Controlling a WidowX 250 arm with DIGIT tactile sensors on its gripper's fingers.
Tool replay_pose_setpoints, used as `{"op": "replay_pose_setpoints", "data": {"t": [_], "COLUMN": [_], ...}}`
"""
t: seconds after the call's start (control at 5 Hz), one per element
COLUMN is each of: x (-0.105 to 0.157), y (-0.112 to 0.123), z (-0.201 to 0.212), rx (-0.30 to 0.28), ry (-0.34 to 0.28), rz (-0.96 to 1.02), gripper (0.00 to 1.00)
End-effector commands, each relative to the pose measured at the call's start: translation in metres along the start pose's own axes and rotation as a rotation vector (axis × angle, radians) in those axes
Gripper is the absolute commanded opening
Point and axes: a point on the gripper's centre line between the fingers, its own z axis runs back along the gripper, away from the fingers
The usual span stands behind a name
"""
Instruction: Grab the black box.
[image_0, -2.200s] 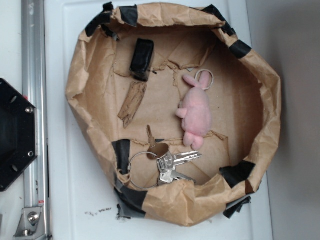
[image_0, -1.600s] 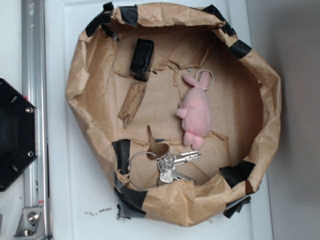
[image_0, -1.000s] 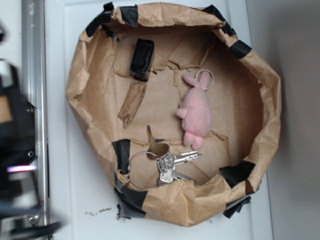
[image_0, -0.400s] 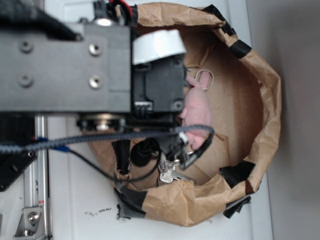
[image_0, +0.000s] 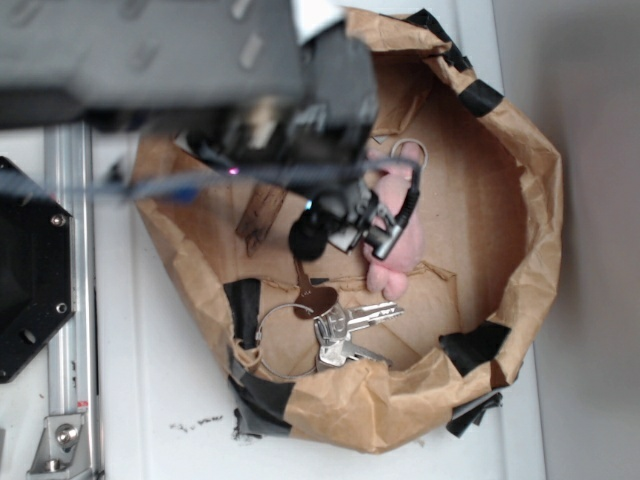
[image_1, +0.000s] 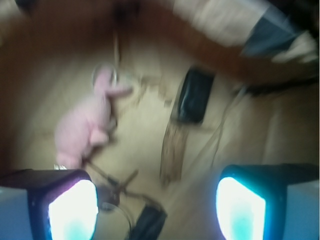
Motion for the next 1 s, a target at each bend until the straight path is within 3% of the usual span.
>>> {"op": "replay_pose_setpoints", "data": {"t": [0.0,0.2,0.4,0.6,0.8], "x": [0.011,0.011,0.011,0.012,0.013], "y": [0.006,0.006,-0.002,-0.003,-0.003], "z": [0.014,0.014,0.01,0.001,-0.014], "rx": [-0.047,-0.047,-0.027,-0.078,-0.05], "ry": [-0.03,-0.03,-0.161,-0.245,-0.287], "rz": [0.008,0.008,0.175,0.355,0.502], "gripper": [1.0,1.0,1.0,1.0,1.0]}}
